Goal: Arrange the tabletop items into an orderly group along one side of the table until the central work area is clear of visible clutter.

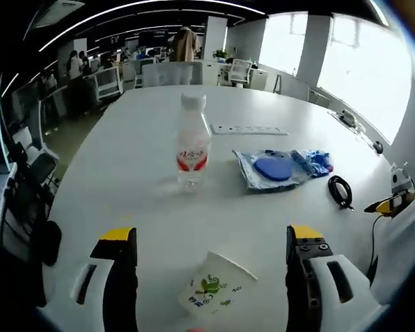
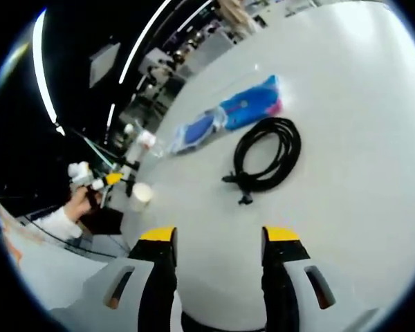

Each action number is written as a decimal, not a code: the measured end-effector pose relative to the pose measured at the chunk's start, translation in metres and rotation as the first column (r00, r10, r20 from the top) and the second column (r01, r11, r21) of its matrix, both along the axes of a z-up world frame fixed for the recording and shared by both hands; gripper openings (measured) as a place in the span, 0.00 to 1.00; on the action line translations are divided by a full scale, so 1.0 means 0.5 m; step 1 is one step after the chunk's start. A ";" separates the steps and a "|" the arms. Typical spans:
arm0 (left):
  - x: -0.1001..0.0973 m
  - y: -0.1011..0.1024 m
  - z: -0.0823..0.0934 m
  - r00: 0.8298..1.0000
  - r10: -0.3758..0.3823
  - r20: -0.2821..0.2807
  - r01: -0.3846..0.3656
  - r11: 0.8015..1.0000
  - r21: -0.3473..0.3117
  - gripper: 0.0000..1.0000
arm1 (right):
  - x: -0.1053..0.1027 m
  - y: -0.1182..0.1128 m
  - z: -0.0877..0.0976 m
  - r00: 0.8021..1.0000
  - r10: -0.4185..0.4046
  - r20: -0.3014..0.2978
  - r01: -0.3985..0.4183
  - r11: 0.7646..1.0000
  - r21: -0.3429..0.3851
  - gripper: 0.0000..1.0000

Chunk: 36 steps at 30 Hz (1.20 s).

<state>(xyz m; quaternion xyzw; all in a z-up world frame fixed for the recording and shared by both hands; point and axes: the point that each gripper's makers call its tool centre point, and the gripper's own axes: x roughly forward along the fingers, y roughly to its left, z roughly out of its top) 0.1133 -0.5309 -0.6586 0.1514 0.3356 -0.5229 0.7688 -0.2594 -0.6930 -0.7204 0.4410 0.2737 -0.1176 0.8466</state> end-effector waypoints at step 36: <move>-0.089 0.049 -0.092 0.979 -0.204 -0.013 0.204 0.974 0.094 0.83 | -0.005 0.018 -0.009 1.000 0.007 -0.025 -0.006 1.000 0.016 0.46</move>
